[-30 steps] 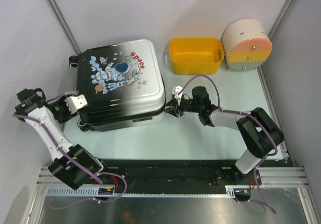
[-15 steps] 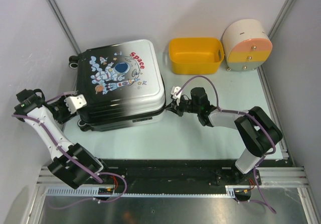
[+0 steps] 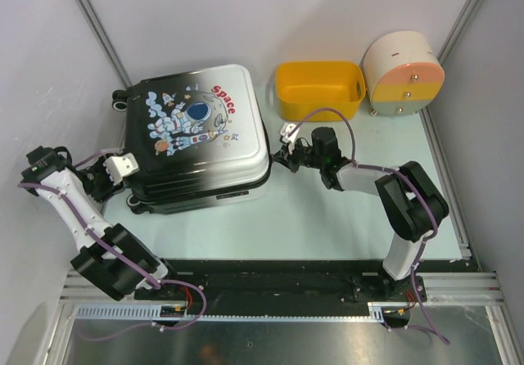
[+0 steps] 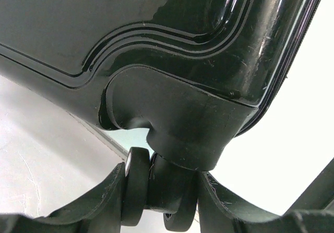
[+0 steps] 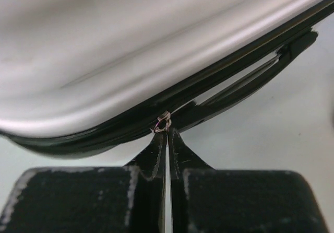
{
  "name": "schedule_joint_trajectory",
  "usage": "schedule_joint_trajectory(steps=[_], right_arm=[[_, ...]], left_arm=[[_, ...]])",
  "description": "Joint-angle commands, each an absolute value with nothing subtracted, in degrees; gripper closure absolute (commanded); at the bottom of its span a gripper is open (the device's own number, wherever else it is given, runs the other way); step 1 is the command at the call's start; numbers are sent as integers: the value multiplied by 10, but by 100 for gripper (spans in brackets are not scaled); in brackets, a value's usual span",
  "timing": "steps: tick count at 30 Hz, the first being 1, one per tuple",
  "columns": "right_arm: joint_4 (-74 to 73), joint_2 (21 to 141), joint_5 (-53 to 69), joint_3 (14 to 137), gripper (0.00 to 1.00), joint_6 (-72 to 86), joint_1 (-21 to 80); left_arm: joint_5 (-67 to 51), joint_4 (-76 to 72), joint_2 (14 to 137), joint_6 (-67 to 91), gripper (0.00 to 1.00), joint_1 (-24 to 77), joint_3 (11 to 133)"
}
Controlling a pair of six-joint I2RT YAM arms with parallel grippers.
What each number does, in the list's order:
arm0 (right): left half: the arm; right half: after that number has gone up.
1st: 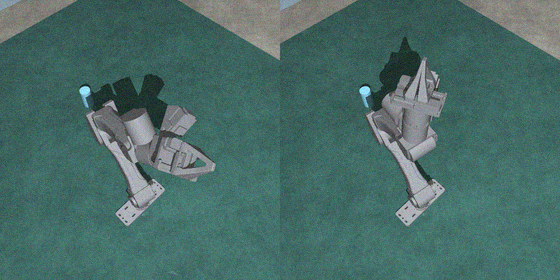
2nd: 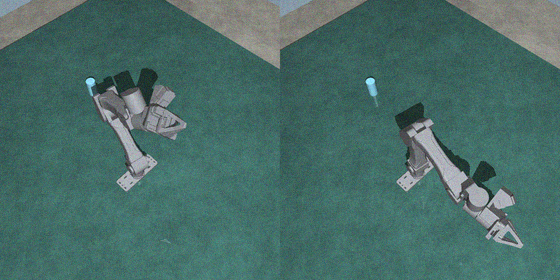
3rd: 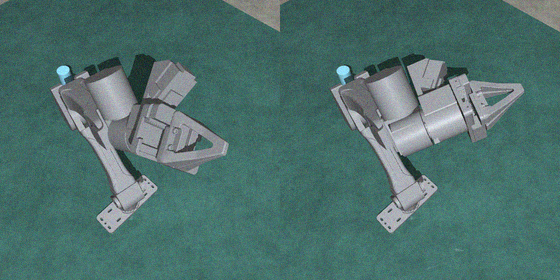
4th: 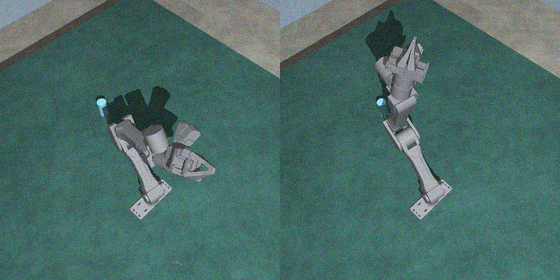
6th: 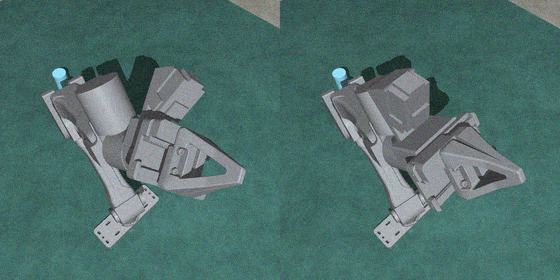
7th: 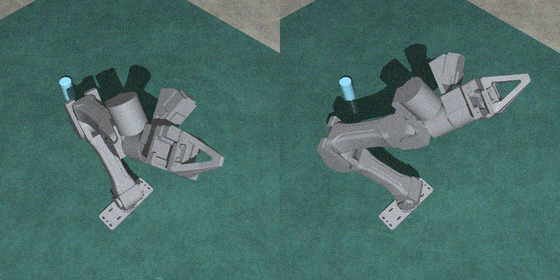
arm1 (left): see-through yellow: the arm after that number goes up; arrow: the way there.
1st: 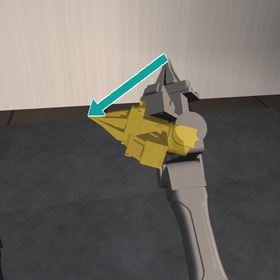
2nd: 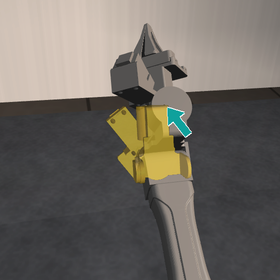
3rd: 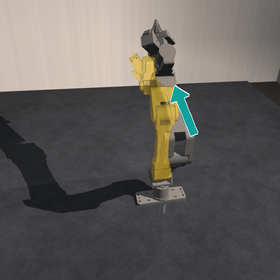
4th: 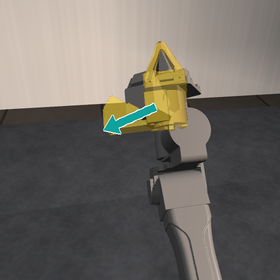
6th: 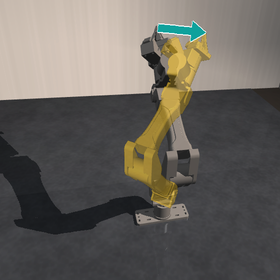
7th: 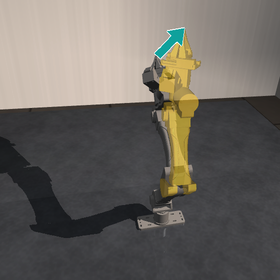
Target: Open, take out, and arrange the luggage
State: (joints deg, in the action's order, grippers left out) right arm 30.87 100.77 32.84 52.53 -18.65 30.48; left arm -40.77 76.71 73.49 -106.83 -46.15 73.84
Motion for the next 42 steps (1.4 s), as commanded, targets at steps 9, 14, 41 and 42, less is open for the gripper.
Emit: schedule_joint_trajectory(steps=[9,14,41,42], right_arm=[[441,1134,357,668,100,-202,298],[464,1182,338,729,100,-183,288],[389,1133,449,669,100,-104,407],[392,1122,448,654,100,-101,413]], left_arm=[[-404,748,744,-1047,100,-497,730],[-404,749,752,-1043,100,-497,734],[-392,403,739,-137,0,-162,932],[-326,383,750,-124,0,-119,940]])
